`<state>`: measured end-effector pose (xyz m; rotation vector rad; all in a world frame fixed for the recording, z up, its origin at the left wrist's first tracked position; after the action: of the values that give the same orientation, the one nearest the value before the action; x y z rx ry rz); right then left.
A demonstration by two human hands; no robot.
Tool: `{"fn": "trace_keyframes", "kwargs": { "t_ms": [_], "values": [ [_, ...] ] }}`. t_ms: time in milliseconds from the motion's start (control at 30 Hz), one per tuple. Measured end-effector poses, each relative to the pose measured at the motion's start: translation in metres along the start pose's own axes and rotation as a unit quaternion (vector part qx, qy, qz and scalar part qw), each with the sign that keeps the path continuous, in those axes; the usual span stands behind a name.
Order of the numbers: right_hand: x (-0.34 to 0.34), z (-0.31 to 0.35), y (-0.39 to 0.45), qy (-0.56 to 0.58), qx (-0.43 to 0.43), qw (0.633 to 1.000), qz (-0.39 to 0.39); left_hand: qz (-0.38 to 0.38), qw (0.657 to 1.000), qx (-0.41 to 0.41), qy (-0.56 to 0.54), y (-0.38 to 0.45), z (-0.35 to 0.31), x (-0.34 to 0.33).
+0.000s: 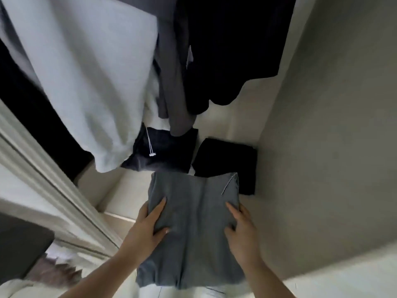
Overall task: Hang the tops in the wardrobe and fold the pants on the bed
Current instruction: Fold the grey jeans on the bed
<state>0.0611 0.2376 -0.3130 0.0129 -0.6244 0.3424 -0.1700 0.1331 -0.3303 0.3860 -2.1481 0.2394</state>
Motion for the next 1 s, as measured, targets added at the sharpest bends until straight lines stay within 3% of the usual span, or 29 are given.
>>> {"fn": "trace_keyframes", "kwargs": {
  "t_ms": [367, 700, 867, 1000],
  "values": [
    [0.011, -0.022, 0.180, -0.030, -0.034, 0.983, -0.179, -0.010, 0.989, -0.148, 0.009, 0.237, -0.025, -0.035],
    [0.022, -0.087, 0.310, -0.145, -0.033, 0.976, -0.162, 0.017, 0.983, -0.181, -0.013, 0.371, -0.023, -0.129],
    [0.012, -0.125, 0.329, -0.181, -0.082, 0.973, -0.116, 0.067, 0.989, -0.132, -0.004, 0.396, -0.002, -0.158],
    [0.005, -0.134, 0.342, -0.236, -0.104, 0.958, -0.129, 0.041, 0.992, -0.109, 0.040, 0.406, 0.005, -0.161]
  ]
}}
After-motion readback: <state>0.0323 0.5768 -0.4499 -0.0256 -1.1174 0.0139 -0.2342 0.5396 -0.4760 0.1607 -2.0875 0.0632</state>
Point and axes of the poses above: each hand's wrist, its own y-axis towards the middle knuckle, its own x-axis out of the back of the hand, z = x × y, the point moved 1 cm from there along y, towards the middle knuckle, and after that the axes turned 8 degrees about y, right-handed, at the moved point
